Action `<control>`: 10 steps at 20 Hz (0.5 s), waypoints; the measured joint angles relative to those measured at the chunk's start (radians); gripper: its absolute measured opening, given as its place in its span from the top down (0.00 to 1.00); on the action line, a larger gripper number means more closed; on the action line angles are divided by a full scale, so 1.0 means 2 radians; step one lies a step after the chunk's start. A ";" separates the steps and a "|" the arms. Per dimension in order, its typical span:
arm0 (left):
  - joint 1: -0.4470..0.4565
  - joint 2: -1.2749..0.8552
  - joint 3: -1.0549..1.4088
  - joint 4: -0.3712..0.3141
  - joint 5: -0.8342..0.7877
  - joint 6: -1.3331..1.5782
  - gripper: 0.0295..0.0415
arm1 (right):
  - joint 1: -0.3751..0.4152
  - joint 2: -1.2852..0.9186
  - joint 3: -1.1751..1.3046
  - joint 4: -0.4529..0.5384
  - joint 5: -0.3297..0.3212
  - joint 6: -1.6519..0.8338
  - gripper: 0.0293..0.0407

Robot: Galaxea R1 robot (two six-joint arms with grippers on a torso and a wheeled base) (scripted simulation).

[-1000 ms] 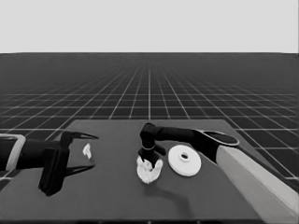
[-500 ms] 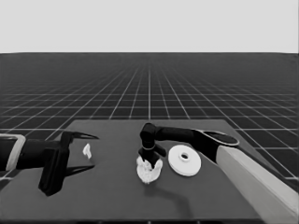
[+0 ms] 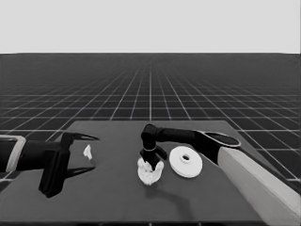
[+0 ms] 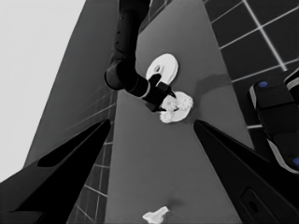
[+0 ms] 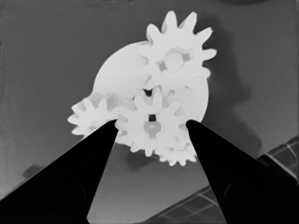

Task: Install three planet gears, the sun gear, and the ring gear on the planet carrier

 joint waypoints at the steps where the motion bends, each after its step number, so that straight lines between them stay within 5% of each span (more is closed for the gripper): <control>1: 0.000 0.000 0.000 0.000 0.000 0.000 0.25 | 0.000 0.000 0.000 0.000 0.000 0.005 0.86; 10: 0.000 0.000 0.000 0.000 0.000 0.000 0.25 | 0.000 0.000 0.000 0.000 0.000 0.052 0.86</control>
